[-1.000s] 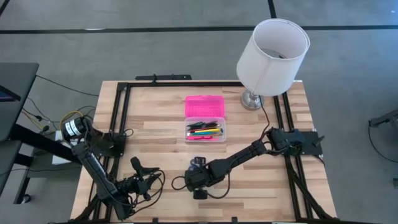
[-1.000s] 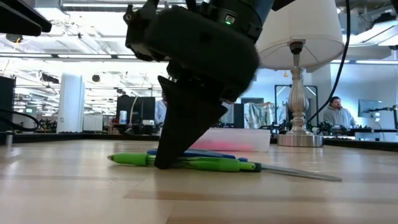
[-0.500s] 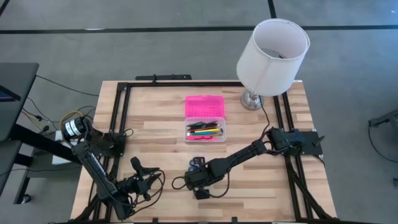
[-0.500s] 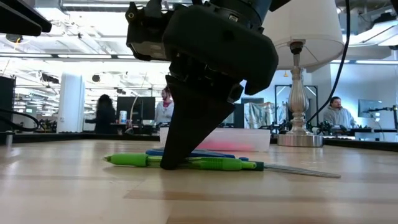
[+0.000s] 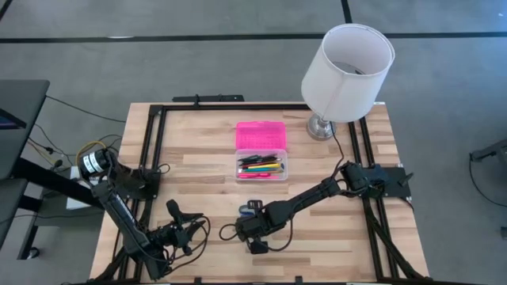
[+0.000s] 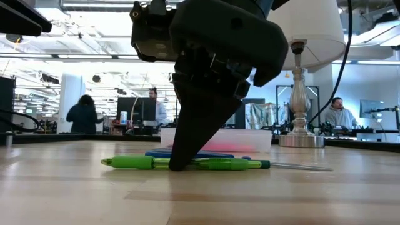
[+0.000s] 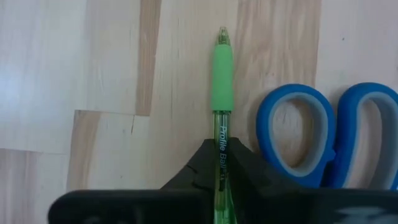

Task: Pick & place school supplies into a supply box
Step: Put the green pen into the supply box

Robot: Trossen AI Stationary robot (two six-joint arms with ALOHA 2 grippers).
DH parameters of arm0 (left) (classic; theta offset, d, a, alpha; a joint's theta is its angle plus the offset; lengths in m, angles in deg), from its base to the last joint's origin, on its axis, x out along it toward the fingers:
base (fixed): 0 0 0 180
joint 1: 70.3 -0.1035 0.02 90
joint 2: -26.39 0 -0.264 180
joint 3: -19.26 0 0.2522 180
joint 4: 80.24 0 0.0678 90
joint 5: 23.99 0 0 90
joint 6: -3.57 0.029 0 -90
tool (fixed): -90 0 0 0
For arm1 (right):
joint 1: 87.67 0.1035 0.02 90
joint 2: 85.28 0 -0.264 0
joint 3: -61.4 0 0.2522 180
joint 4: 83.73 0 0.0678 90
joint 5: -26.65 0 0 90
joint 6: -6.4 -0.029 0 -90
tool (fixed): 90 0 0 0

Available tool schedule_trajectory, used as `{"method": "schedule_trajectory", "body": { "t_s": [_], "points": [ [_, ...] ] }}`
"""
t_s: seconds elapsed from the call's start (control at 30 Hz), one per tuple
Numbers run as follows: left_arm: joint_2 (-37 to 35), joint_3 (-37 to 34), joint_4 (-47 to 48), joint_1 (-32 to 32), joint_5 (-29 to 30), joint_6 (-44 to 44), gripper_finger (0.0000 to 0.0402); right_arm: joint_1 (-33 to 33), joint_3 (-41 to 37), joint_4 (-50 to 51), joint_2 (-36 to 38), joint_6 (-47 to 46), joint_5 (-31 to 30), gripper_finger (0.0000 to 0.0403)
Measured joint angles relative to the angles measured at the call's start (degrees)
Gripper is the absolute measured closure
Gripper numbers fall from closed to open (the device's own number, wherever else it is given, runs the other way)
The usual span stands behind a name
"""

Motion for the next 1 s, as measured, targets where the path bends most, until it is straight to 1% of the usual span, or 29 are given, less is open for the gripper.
{"method": "schedule_trajectory", "body": {
  "t_s": [0.17, 0.43, 0.63, 0.7, 0.87, 1.0],
  "points": [
    [0.0, 0.0, 0.0, 0.0, 0.0, 0.0, 0.0288, 0.13, -0.04, -0.36, 0.09, 0.2, 0.0, 0.0378],
    [0.0, 0.0, 0.0, 0.0, -0.04, 0.0, 0.0288, 0.26, 2.6, 1.05, -0.2, 1.43, 0.18, 0.0393],
    [0.0, 0.0, 0.0, 0.01, -0.07, 0.0, 0.0288, 0.59, 3.71, 2.06, -0.39, 1.22, 1.34, 0.0361],
    [0.0, 0.0, 0.01, 0.01, -0.07, 0.0, 0.0288, 0.57, 3.74, 2.06, -0.39, 1.2, 1.46, 0.0358],
    [0.0, 0.0, 0.0, 0.02, -0.07, 0.0, 0.0288, 0.59, 3.8, 2.06, -0.39, -0.63, 1.3, 0.0366],
    [0.0, 0.0, 0.0, 0.02, -0.07, 0.0, 0.0288, 0.48, 3.86, 2.15, -0.39, -2.24, 3.43, 0.037]
  ]
}}
